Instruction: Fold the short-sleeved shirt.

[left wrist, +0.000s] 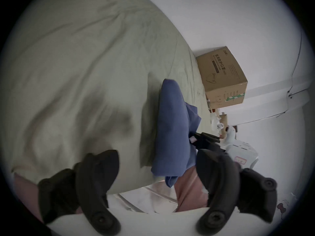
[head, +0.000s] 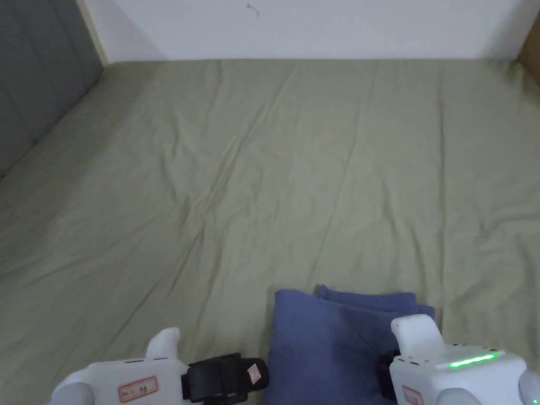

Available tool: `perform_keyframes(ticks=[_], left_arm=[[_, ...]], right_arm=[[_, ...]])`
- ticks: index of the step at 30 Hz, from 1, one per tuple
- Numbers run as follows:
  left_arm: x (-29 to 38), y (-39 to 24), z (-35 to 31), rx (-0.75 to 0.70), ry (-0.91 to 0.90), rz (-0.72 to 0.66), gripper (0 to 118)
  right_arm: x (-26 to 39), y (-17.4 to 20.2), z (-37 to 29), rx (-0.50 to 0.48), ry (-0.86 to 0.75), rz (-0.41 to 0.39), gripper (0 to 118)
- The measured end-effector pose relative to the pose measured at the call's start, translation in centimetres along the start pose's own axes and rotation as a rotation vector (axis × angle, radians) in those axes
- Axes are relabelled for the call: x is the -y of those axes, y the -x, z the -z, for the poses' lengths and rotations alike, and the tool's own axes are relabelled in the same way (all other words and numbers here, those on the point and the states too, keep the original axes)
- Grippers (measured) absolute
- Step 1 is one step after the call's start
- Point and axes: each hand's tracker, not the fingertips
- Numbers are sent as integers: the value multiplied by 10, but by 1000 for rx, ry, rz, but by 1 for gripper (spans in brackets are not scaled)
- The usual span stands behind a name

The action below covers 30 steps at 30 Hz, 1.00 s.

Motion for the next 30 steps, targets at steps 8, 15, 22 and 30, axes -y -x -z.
perform_keyframes(ticks=[8,15,22,30], left_arm=[[-38,10,63,209,64,-60,111],[-41,5,116,109,165,-54,22],[-71,18,55,78,104,13,22],[-172,79,-115,-423,-12,63,22]], right_arm=[[-6,-5,-7,-7,-5,35,0],[-11,-13,-11,-35,12,104,0],[-25,1,-38,0,-33,53,0],[-41,12,-25,-55,-16,64,0]])
